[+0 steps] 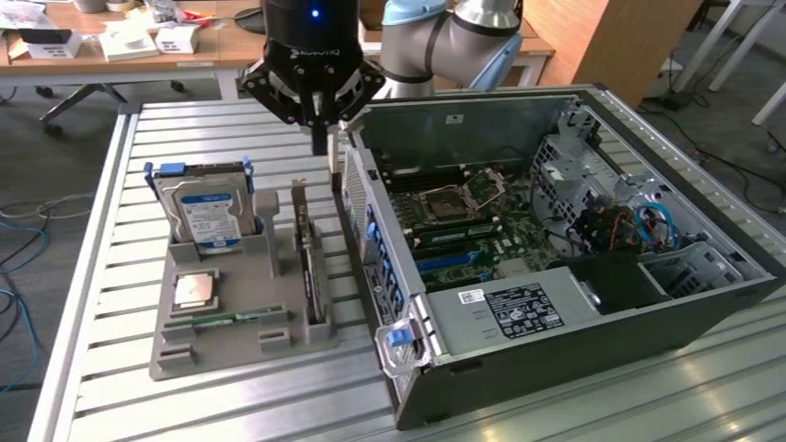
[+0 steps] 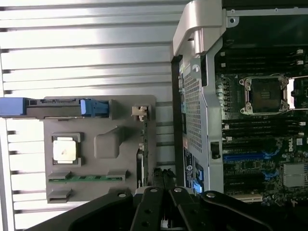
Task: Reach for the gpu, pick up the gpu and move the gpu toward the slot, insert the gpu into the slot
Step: 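Reach for the gpu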
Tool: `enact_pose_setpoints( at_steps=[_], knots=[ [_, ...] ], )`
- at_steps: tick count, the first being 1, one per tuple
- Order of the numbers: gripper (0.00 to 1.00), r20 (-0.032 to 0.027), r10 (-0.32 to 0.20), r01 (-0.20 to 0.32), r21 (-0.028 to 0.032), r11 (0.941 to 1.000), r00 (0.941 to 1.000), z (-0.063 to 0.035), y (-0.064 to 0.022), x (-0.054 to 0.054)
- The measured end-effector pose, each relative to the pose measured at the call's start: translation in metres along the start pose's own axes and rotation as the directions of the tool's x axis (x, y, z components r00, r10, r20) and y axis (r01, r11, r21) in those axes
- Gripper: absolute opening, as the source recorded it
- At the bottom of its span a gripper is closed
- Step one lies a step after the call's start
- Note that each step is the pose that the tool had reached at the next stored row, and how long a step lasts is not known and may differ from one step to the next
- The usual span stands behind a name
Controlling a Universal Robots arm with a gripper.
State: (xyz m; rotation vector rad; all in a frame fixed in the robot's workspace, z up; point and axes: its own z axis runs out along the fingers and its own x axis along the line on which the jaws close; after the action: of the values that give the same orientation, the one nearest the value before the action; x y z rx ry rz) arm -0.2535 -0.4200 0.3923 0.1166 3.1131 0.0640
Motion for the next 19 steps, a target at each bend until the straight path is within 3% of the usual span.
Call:
enact_pose_setpoints(
  at_steps=[13,19],
  knots=[
    [0.13,0.0001,0.000,0.000,0.0014,1.0000,1.0000,-0.0010,-0.0299,0.018],
    [0.13,0.0001,0.000,0.000,0.0013,1.0000,1.0000,-0.0012,-0.0471,0.020]
  ],
)
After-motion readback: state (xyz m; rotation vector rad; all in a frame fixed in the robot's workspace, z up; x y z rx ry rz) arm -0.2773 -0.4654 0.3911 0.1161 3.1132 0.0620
